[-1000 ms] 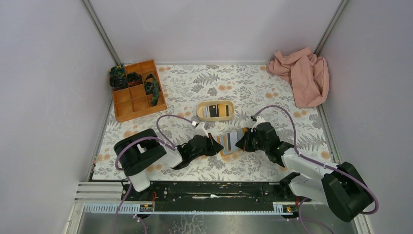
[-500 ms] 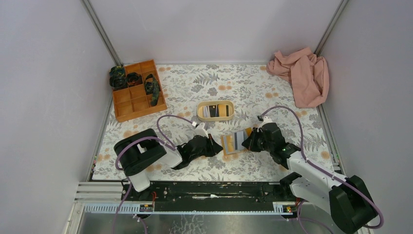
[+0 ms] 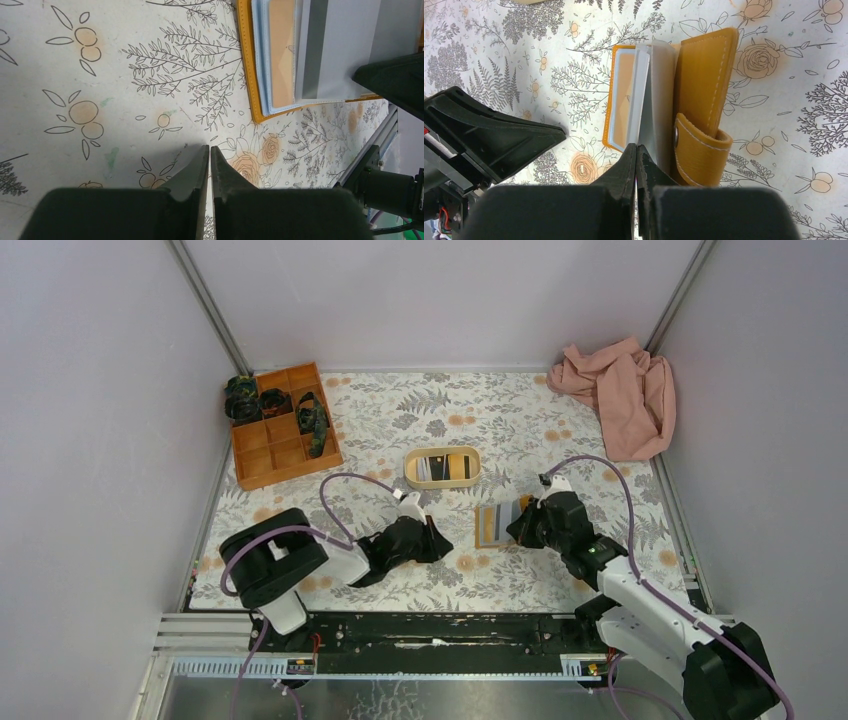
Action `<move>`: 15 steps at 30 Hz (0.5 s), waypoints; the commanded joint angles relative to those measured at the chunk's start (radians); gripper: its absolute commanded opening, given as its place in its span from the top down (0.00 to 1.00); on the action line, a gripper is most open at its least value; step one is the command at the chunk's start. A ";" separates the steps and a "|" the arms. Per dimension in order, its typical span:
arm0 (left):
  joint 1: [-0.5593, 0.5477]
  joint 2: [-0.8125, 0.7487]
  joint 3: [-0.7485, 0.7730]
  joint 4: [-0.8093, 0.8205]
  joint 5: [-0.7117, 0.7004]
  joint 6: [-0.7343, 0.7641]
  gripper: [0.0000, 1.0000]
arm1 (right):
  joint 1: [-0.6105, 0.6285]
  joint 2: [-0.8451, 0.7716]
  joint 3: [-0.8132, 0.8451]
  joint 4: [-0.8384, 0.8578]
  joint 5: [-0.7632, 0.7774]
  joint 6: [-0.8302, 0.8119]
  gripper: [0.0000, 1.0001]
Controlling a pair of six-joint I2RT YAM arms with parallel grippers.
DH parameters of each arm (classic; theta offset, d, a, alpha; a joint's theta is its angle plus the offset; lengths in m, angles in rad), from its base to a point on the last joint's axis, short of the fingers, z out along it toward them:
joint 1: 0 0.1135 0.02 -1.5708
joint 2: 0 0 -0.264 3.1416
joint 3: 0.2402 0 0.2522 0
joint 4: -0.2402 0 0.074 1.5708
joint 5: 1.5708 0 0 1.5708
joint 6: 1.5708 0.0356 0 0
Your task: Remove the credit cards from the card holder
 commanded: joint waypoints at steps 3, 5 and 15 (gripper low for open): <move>0.000 -0.027 -0.018 -0.064 -0.017 0.034 0.90 | -0.006 -0.054 0.039 0.001 -0.037 -0.035 1.00; -0.008 -0.052 -0.033 -0.028 -0.018 0.042 0.91 | -0.007 -0.051 0.026 0.028 -0.088 -0.030 1.00; -0.105 -0.122 0.087 -0.162 -0.148 0.121 0.91 | -0.007 0.119 -0.088 0.255 -0.236 0.057 1.00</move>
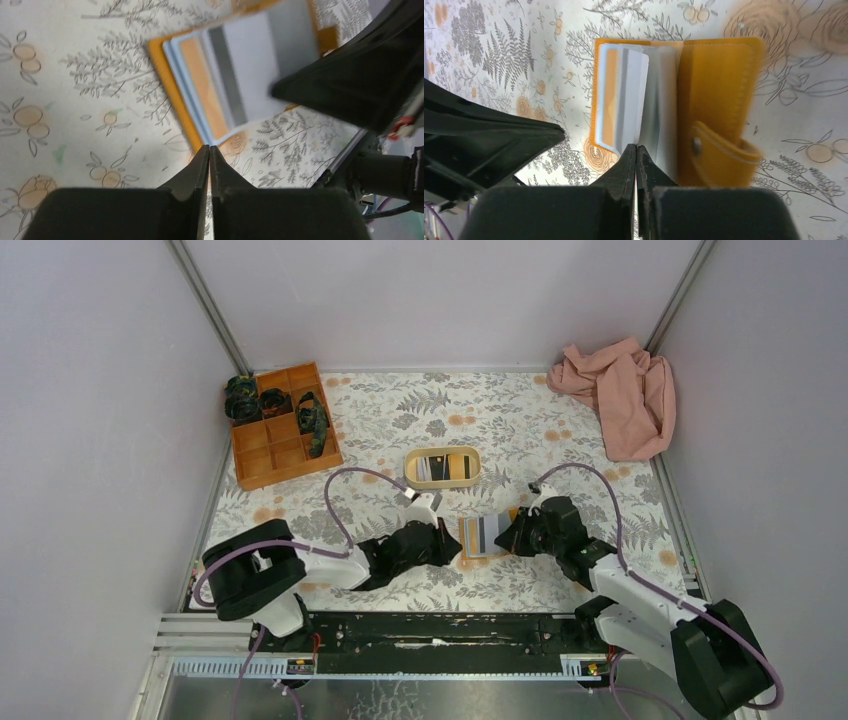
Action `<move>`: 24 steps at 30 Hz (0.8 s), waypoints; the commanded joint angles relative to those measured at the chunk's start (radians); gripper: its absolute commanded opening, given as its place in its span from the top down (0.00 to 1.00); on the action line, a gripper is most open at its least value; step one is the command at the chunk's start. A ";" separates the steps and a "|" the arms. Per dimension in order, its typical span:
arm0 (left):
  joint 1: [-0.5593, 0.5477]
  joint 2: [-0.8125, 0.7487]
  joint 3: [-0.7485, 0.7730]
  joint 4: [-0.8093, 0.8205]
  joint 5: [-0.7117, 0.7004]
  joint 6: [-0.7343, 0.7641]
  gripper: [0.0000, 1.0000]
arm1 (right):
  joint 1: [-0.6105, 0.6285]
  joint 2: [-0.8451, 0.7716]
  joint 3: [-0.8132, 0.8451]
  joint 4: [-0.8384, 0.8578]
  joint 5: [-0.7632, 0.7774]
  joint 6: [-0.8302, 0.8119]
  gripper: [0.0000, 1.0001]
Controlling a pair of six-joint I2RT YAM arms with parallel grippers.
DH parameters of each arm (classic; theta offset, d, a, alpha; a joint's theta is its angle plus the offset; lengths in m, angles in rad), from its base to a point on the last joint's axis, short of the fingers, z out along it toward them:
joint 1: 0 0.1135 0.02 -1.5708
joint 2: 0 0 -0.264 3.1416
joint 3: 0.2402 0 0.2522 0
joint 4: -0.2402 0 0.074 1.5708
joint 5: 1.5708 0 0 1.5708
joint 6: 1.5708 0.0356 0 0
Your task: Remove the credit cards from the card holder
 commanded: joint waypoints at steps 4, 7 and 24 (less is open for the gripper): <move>-0.001 0.032 0.074 0.000 -0.047 0.041 0.91 | -0.004 0.072 -0.037 0.162 -0.072 0.032 1.00; -0.001 0.081 0.102 0.030 -0.027 0.033 0.92 | -0.004 0.086 -0.034 0.166 -0.066 0.022 1.00; 0.028 0.335 0.159 0.179 0.017 -0.022 1.00 | -0.005 0.134 -0.055 0.197 -0.015 0.034 0.83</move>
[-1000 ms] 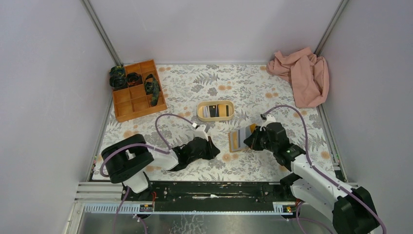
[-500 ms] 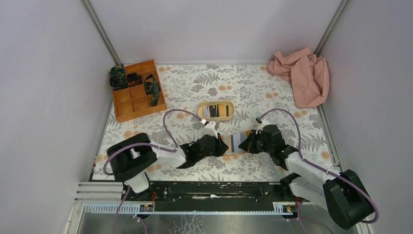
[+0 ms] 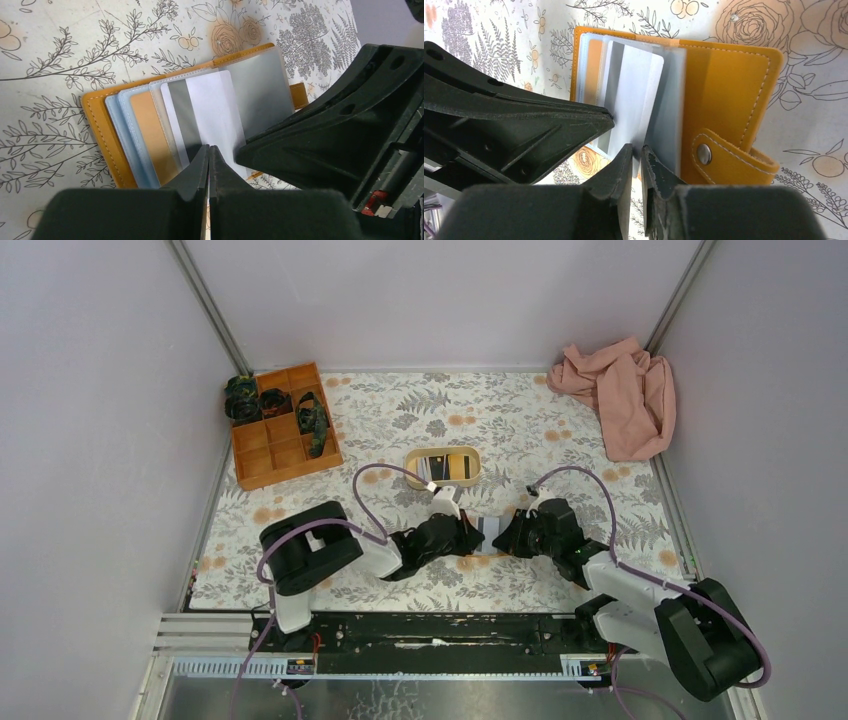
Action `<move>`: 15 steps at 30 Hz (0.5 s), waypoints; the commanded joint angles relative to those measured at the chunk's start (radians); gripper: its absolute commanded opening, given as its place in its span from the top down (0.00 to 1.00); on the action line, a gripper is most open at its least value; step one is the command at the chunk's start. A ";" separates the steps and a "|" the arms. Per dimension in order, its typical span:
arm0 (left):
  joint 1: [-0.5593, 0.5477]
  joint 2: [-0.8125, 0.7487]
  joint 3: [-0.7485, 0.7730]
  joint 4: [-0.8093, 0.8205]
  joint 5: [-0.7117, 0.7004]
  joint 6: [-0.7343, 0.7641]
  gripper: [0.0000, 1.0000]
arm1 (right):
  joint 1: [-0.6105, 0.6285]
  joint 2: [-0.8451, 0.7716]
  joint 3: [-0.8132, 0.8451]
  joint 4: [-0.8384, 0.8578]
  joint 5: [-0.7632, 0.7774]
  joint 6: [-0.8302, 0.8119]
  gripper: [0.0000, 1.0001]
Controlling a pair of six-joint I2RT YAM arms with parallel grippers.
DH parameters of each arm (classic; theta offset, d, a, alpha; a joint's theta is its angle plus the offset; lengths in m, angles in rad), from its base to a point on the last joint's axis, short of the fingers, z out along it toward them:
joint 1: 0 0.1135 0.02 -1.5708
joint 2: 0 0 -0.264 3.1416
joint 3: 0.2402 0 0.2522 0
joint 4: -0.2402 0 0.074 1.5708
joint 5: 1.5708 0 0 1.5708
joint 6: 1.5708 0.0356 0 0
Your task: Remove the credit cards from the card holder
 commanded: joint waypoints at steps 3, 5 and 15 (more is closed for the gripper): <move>0.020 0.041 -0.057 0.029 0.030 -0.019 1.00 | 0.002 0.004 0.008 0.039 0.036 0.012 0.81; 0.021 0.035 -0.069 0.034 0.029 -0.020 1.00 | 0.001 0.004 0.010 0.044 0.045 0.019 0.79; 0.024 0.010 -0.095 0.046 0.055 -0.028 1.00 | 0.000 0.000 0.004 0.133 0.044 0.051 0.84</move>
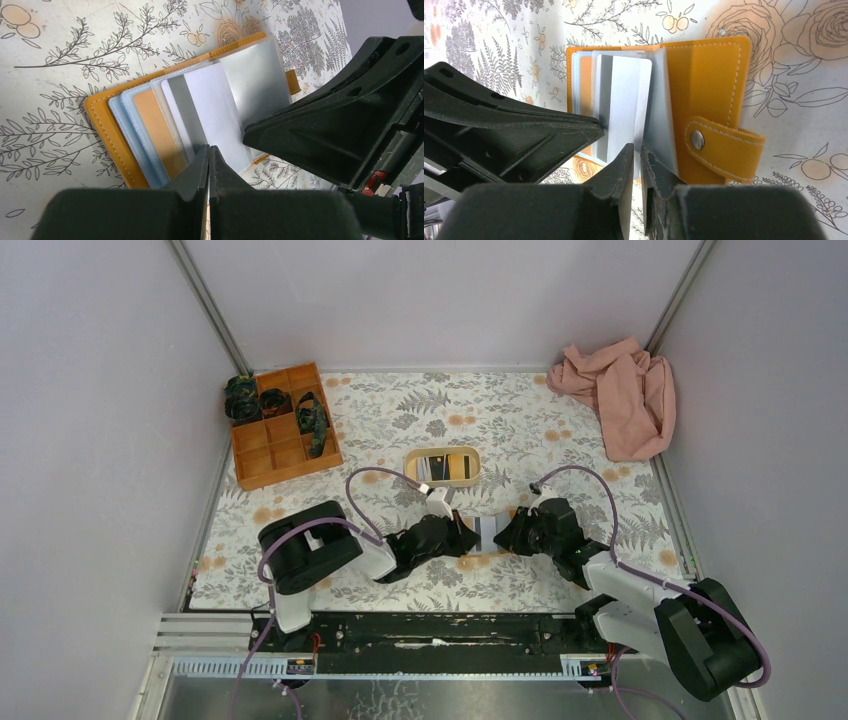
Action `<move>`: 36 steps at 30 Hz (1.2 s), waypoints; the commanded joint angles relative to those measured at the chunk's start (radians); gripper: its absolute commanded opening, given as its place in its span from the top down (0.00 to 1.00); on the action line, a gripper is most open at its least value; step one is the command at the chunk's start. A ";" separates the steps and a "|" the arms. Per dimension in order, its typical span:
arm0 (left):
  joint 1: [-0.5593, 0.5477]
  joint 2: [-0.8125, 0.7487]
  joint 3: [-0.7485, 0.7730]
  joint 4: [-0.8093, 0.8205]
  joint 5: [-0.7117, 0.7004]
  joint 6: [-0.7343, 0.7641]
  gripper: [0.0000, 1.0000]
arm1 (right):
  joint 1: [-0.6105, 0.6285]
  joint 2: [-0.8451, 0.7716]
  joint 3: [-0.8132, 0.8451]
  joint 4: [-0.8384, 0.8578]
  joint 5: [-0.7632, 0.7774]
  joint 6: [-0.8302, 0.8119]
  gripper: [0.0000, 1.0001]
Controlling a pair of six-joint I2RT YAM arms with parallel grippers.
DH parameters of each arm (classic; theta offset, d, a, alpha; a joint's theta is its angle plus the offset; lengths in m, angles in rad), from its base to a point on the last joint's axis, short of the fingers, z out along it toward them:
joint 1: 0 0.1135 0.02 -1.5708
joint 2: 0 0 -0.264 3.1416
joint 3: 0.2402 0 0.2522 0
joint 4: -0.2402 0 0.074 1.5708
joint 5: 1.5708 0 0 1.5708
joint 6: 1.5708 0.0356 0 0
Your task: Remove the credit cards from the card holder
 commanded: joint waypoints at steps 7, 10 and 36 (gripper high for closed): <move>0.004 -0.016 -0.043 -0.064 0.031 0.009 1.00 | 0.000 -0.012 -0.011 0.201 -0.097 0.037 0.85; 0.004 -0.019 -0.047 -0.063 0.025 0.006 1.00 | 0.001 -0.015 -0.007 0.208 -0.138 0.019 0.85; 0.004 -0.140 -0.111 -0.082 0.007 0.006 1.00 | 0.001 -0.022 -0.022 0.223 -0.165 0.033 1.00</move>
